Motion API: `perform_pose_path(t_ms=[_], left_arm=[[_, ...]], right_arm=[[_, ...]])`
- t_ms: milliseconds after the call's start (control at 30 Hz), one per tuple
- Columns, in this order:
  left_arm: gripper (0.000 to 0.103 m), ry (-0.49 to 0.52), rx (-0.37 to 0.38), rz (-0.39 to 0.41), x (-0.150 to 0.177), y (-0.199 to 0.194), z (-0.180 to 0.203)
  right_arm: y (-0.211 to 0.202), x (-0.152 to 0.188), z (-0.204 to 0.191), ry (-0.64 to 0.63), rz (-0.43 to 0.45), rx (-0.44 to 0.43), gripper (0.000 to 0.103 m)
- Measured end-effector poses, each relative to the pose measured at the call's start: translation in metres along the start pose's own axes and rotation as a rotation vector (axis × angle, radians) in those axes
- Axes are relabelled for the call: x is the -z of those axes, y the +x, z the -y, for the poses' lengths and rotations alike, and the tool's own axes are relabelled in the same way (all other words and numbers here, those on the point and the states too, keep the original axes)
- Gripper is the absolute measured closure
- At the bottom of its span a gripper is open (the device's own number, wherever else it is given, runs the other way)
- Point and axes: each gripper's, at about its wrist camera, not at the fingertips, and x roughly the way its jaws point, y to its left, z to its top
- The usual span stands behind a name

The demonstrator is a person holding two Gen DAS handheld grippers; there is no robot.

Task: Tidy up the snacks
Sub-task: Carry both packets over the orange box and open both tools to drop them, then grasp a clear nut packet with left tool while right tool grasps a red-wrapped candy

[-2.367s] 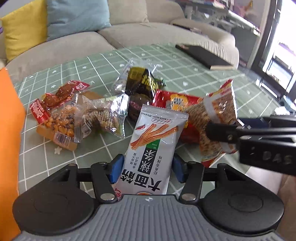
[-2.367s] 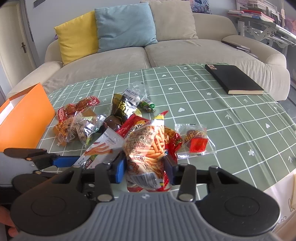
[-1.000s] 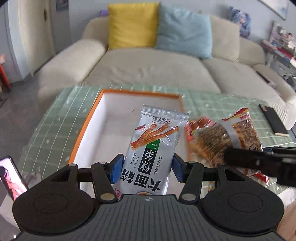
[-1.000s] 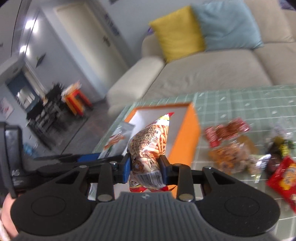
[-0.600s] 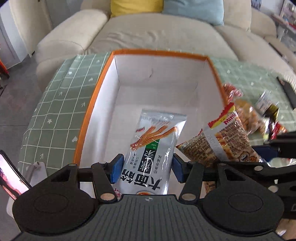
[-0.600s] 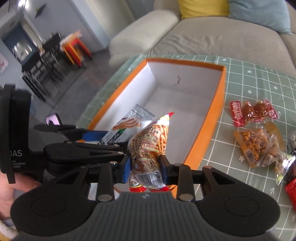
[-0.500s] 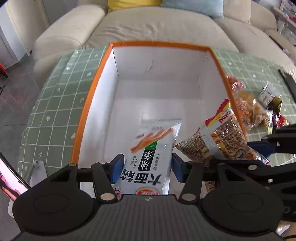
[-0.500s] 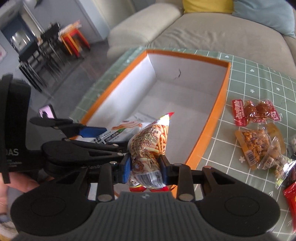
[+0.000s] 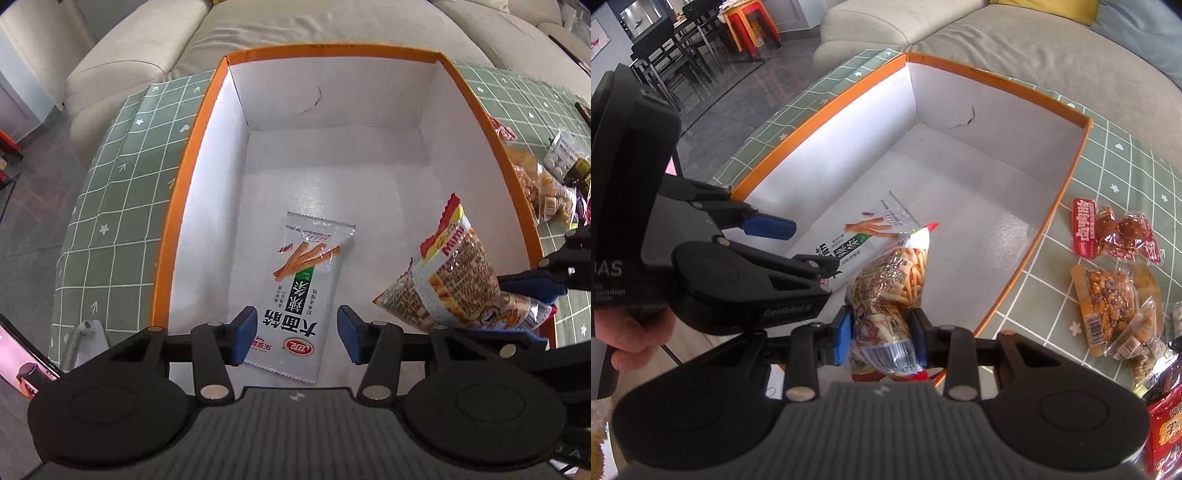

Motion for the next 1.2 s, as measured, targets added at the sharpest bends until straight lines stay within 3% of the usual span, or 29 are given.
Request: perform_pose_path(t_ms=[233,567,933,1200], left_arm=[[0.038,0.015,-0.043,0.040,-0.002,-0.017,0.005],[0.038,0.053,-0.052,0.114,0.000,-0.048,0.027],[0.036,0.083,0.006,0.242,0.011,-0.088,0.070],[0.035,0.119,0.094,0.338,0.019,-0.107,0.116]], right_arm=[[-0.007,0.005,-0.005,-0.024,0.024,0.004,0.058],[-0.044,0.019,-0.006,-0.059,0.140,0.048,0.053],[-0.103,0.066,0.014,-0.016,0.321,0.164,0.047],[-0.137,0.110,0.048,0.122,0.407,0.272,0.044]])
